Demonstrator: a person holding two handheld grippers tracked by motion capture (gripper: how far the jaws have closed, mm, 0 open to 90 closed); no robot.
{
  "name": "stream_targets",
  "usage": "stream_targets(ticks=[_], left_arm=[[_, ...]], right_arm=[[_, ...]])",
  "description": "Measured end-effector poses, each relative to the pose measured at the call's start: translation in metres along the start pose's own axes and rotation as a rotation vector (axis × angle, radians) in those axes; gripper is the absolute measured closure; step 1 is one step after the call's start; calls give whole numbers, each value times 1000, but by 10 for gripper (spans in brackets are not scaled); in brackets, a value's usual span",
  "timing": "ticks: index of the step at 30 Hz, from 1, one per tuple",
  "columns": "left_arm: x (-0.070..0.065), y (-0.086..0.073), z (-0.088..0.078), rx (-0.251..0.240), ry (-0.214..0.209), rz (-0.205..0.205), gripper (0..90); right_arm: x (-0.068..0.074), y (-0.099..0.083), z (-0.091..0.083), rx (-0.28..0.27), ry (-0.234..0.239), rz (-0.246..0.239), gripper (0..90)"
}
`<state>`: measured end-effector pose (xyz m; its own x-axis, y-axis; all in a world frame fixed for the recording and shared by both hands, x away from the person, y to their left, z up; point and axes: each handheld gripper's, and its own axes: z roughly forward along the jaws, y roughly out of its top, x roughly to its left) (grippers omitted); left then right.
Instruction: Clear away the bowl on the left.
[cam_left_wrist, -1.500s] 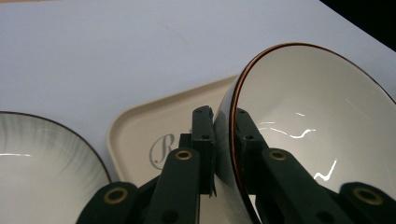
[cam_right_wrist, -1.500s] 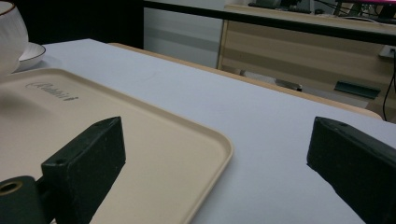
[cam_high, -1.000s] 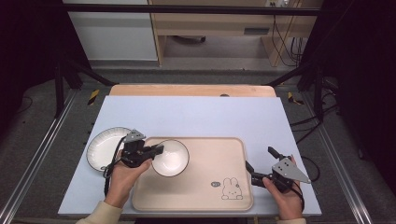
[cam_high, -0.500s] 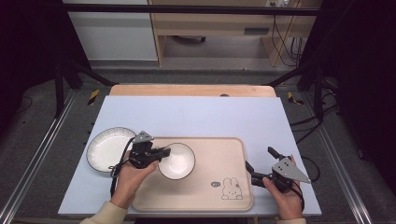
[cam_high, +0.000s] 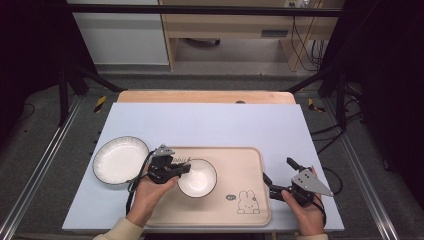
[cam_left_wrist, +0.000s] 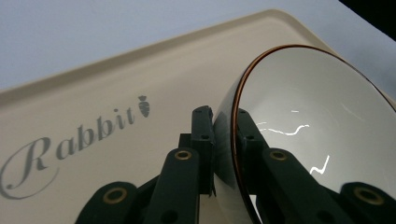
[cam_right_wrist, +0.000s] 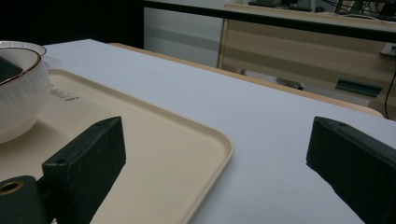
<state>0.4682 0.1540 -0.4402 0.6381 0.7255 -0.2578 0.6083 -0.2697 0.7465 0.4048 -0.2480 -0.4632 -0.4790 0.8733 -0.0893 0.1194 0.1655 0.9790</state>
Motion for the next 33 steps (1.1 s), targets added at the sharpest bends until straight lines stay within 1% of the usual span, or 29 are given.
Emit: stream_targets(ticks=[2, 4, 7, 12, 16, 20, 33], left_arm=[[-2, 1, 3, 9, 10, 12, 815], [-2, 0, 4, 15, 7, 13, 814], [-2, -1, 6, 23, -3, 6, 814], [0, -2, 8, 32, 0, -3, 813], [0, -2, 8, 41, 0, -2, 813], [3, -3, 9, 44, -6, -19, 814], [6, -3, 10, 56, -6, -35, 813]], right_arm=[[0, 0, 0, 1, -1, 1, 49], [0, 0, 0, 4, -1, 1, 49], [0, 0, 1, 5, 0, -1, 49], [0, 0, 0, 7, 1, -2, 49], [0, 0, 0, 5, 2, -6, 49], [0, 0, 0, 7, 2, -3, 49], [1, 0, 1, 10, 4, -5, 49]])
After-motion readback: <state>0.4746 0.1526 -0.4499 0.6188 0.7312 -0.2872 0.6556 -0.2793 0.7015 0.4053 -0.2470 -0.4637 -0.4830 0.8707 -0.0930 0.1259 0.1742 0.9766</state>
